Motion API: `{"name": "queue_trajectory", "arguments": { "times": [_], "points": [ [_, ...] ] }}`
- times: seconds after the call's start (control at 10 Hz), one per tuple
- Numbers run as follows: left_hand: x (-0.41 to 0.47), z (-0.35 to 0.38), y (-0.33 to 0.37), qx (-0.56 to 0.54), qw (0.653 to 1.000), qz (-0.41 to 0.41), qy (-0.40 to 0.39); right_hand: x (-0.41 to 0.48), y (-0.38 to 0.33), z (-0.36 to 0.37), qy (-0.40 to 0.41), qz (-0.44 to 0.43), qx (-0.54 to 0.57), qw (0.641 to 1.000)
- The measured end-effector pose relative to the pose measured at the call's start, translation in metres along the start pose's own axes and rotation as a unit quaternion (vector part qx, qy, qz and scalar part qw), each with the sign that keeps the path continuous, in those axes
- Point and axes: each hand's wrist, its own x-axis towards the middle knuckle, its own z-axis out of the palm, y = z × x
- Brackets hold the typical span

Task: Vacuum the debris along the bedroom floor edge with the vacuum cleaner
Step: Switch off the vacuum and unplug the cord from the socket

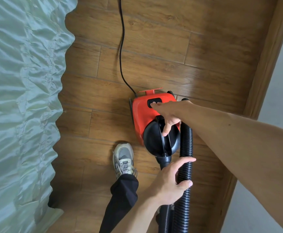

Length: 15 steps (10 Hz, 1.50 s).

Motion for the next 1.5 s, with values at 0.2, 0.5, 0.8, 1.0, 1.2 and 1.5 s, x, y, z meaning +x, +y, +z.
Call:
{"name": "queue_trajectory", "arguments": {
  "times": [0.2, 0.5, 0.8, 1.0, 1.2, 1.5],
  "points": [
    [-0.001, -0.005, -0.003, -0.007, 1.000, 0.008, 0.003, -0.057, -0.016, -0.012, 0.034, -0.026, -0.106, 0.993],
    [-0.013, -0.006, 0.007, 0.018, 1.000, 0.023, -0.001, -0.125, 0.041, 0.030, 0.330, 0.066, 0.116, 0.935],
    [-0.024, -0.015, 0.039, 0.021, 0.999, 0.030, 0.013, -0.168, 0.030, 0.034, 0.180, 0.043, 0.344, 0.921],
    [-0.031, -0.025, 0.057, -0.006, 0.999, 0.037, 0.027, -0.172, 0.014, 0.012, 0.150, 0.008, 0.408, 0.901],
    [-0.049, -0.037, 0.055, -0.008, 0.997, 0.023, 0.068, -0.155, -0.009, -0.005, 0.103, -0.013, 0.412, 0.905],
    [-0.078, -0.033, 0.026, -0.051, 0.988, 0.019, 0.148, -0.138, -0.059, 0.008, 0.083, -0.090, 0.318, 0.940]
  ]
}}
